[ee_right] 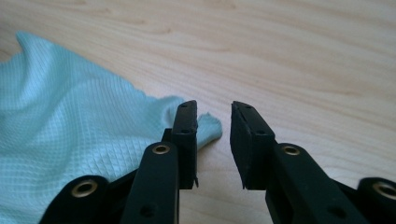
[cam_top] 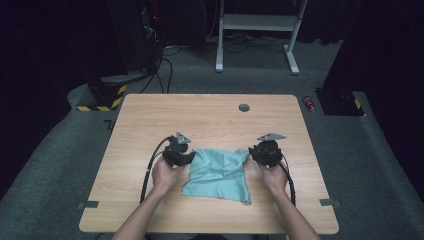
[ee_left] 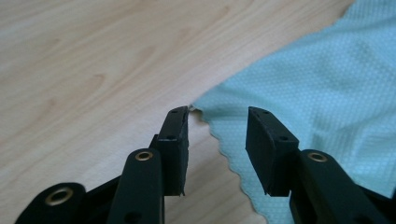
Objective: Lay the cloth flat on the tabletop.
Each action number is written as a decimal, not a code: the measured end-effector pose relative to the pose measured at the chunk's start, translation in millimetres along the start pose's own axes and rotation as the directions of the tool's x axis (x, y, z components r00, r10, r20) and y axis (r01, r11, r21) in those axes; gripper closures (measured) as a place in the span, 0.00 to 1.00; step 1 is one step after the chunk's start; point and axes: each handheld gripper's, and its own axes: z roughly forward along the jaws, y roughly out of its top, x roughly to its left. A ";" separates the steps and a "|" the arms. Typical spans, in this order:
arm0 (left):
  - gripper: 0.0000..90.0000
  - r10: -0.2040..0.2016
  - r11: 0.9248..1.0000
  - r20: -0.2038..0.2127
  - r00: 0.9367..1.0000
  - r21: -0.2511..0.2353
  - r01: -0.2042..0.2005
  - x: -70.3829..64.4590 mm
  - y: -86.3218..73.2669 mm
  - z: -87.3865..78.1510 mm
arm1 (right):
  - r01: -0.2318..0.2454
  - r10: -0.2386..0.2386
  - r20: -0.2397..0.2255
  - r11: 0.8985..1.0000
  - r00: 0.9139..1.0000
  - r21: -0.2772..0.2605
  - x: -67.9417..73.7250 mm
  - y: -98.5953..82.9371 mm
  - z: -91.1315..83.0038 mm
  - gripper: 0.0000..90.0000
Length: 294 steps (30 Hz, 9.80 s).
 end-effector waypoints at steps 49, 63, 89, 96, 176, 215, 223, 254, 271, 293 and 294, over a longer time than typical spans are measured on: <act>0.64 -0.110 0.994 -0.053 0.992 -0.003 0.110 13.1 -13.9 11.6 | 0.034 -0.030 -0.091 0.998 0.995 0.045 24.1 -3.2 19.6 0.77; 0.70 -0.215 0.977 -0.004 0.977 -0.018 0.215 35.1 1.2 40.2 | 0.069 -0.062 -0.099 0.996 0.993 0.063 32.2 -4.3 21.8 0.78; 0.71 0.060 0.995 0.095 0.994 -0.089 -0.052 -9.7 -2.8 2.0 | 0.065 -0.061 -0.112 0.997 0.992 0.040 31.8 -12.0 21.8 0.79; 0.75 0.027 0.999 0.133 0.991 -0.025 -0.024 -17.5 -0.9 25.7 | 0.063 -0.058 -0.112 0.997 0.992 0.037 33.3 -12.2 23.1 0.79; 0.48 -0.073 0.991 -0.023 0.997 -0.117 0.070 -16.4 -68.0 -8.1 | 0.073 -0.058 -0.176 0.994 0.983 0.081 41.7 -5.2 15.0 0.69; 0.40 -0.078 0.991 -0.035 0.996 -0.111 0.074 -17.3 -68.1 -7.9 | 0.137 -0.141 0.026 0.983 0.990 0.119 52.1 -5.7 31.6 0.99; 0.39 -0.079 0.991 -0.034 0.996 -0.108 0.075 -16.8 -68.1 -8.1 | 0.092 -0.101 0.072 0.989 0.992 0.116 24.2 -4.0 19.1 0.98; 0.67 0.029 0.999 0.045 0.999 -0.028 -0.028 -33.8 -82.4 -38.0 | 0.220 -0.211 -0.139 0.974 0.968 0.056 55.4 -51.5 -32.4 0.80; 0.55 0.041 0.998 0.085 0.996 -0.048 -0.037 -41.4 -72.7 -44.1 | 0.243 -0.235 -0.166 0.970 0.958 0.031 57.8 -68.8 -43.7 0.85; 0.47 0.012 0.999 0.032 0.999 -0.048 -0.010 -31.7 -52.6 -15.7 | 0.259 -0.248 -0.161 0.964 0.955 0.053 59.1 -61.6 -29.3 0.74; 0.47 0.016 0.999 0.027 1.000 -0.042 -0.015 -31.2 -50.0 -13.4 | 0.254 -0.244 -0.167 0.966 0.955 0.041 61.5 -58.1 -26.6 0.73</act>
